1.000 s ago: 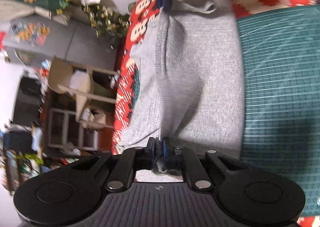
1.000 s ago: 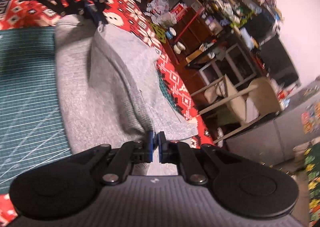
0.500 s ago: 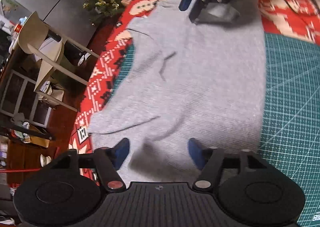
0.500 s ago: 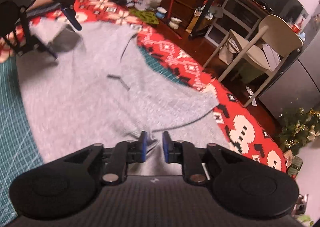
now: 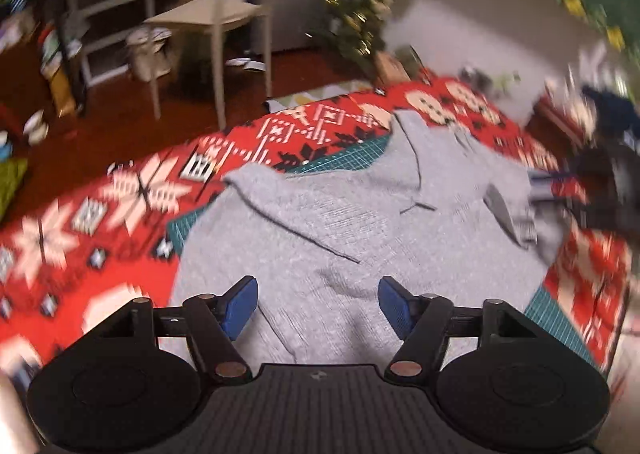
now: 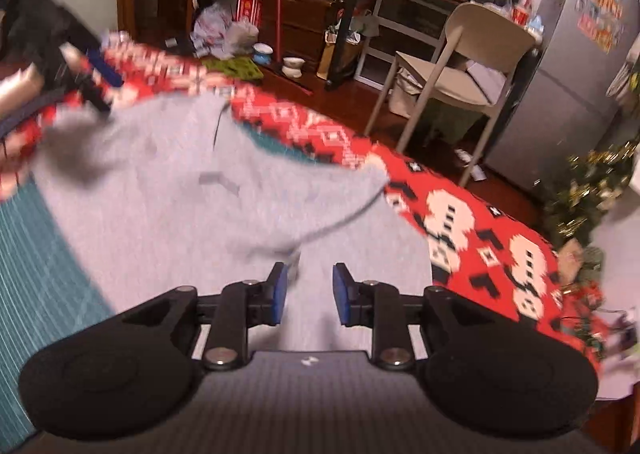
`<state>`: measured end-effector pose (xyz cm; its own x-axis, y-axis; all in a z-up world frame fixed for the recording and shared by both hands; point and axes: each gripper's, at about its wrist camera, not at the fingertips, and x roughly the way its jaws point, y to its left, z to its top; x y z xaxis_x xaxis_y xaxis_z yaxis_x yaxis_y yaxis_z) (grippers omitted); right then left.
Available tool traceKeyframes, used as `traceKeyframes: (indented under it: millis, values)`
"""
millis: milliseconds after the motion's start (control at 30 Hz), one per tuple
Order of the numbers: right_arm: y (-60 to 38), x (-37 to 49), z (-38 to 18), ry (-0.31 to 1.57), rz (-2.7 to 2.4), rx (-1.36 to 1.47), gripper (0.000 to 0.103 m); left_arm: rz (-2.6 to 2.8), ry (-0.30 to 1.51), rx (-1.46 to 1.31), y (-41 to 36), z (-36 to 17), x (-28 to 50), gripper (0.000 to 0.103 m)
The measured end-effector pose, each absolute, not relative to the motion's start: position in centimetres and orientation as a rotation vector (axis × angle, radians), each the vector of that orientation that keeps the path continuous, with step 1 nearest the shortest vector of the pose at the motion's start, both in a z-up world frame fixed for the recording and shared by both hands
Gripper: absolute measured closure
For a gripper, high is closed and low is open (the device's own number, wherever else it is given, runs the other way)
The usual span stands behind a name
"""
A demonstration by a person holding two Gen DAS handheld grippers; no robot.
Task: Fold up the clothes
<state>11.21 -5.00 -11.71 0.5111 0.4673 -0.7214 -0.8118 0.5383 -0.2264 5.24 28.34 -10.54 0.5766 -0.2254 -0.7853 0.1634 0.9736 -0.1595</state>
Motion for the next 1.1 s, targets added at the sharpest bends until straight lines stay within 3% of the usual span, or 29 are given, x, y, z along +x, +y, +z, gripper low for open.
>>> traceKeyframes:
  millis: [133, 200, 667, 700, 767, 800, 1100]
  values:
    - [-5.2, 8.2, -13.9, 0.613, 0.806, -0.695, 0.079, -0.200, 0.940, -0.129, 28.3, -12.5, 4.4, 0.066]
    - [-5.0, 7.0, -14.7, 0.579, 0.815, -0.765, 0.079, -0.186, 0.941, -0.158, 28.4, -13.1, 4.1, 0.069]
    - [-3.1, 5.2, -16.9, 0.433, 0.863, -1.093, 0.080, -0.166, 0.921, -0.155, 28.1, -14.2, 3.3, 0.069]
    - [-3.1, 5.4, -16.9, 0.437, 0.867, -1.089, 0.081, -0.162, 0.923, -0.154, 28.1, -14.2, 3.5, 0.069]
    - [-3.0, 6.1, -16.6, 0.454, 0.875, -1.062, 0.097, -0.155, 0.926, -0.152, 28.1, -14.2, 3.7, 0.069]
    - [-3.0, 6.4, -16.4, 0.465, 0.875, -1.036, 0.099, -0.149, 0.927, -0.155, 28.1, -14.2, 4.0, 0.068]
    - [-6.2, 12.3, -13.2, 0.665, 0.732, -0.473, 0.102, -0.086, 0.935, -0.245, 29.2, -14.5, 4.8, 0.065]
